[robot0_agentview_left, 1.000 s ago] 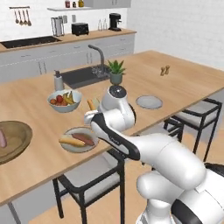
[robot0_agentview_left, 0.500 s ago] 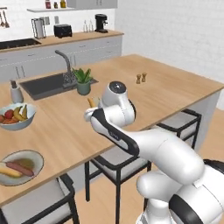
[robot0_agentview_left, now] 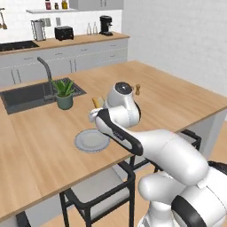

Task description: Place one bun and one sausage from the bowl on each plate.

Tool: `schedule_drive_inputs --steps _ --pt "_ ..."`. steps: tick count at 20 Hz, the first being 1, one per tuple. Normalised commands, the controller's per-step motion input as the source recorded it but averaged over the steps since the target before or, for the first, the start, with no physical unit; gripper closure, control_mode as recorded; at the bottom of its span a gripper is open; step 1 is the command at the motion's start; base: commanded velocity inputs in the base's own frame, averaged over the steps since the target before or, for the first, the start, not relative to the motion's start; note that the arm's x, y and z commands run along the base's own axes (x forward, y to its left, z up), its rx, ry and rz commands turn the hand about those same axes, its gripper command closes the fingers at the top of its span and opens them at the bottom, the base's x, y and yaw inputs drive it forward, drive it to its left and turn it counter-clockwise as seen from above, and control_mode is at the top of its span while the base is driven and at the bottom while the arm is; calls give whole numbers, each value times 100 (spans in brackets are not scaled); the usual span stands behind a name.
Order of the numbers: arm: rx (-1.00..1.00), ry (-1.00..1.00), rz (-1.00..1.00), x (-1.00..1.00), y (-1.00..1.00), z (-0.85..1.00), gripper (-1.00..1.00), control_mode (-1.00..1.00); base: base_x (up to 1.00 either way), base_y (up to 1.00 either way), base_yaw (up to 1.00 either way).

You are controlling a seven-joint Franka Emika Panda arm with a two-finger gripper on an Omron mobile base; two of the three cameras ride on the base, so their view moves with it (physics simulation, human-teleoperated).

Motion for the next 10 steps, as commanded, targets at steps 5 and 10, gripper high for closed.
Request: schedule_drive_inputs --steps 5,10 --pt "0 0 0 0 0 0 100 100 100 0 27" --pt "-8 23 15 75 9 -59 100 -100 20 0 6"
